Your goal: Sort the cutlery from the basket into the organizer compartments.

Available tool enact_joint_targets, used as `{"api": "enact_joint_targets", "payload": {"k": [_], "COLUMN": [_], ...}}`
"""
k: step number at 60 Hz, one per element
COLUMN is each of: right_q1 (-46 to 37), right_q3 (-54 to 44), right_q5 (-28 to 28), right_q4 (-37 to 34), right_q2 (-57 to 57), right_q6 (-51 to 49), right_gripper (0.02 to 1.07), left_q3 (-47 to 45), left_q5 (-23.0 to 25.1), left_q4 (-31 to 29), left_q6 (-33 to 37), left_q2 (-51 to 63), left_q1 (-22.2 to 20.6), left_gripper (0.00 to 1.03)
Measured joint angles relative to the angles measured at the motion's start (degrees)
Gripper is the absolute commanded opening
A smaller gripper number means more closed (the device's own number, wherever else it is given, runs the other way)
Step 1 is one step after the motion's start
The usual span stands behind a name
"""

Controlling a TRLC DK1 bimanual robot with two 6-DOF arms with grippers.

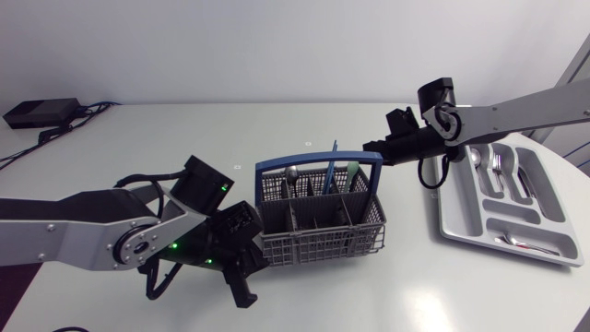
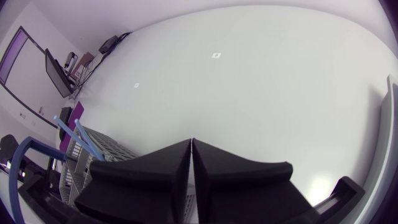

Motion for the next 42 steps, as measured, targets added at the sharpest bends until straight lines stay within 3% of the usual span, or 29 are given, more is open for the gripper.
{"api": "enact_joint_targets", "payload": {"k": [19, 42], "right_q1": [0.72, 0.98], "right_q3": [0.04, -7.67], "right_q5": [-2.86, -1.86], "right_q4": [-4.5, -11.54], "right_q2": [1.53, -5.99], "right_q6": [-0.83, -5.7], "right_gripper": [0.07, 0.07], "left_q3": [1.33, 3.93], "left_q5": [0.0, -0.26], "left_q4": [1.29, 3.37], "left_q6": [-2.12, -2.1], "left_q2": [1.68, 5.27], "left_q1": [1.27, 16.02], "left_gripper": [0.05, 0.05]}}
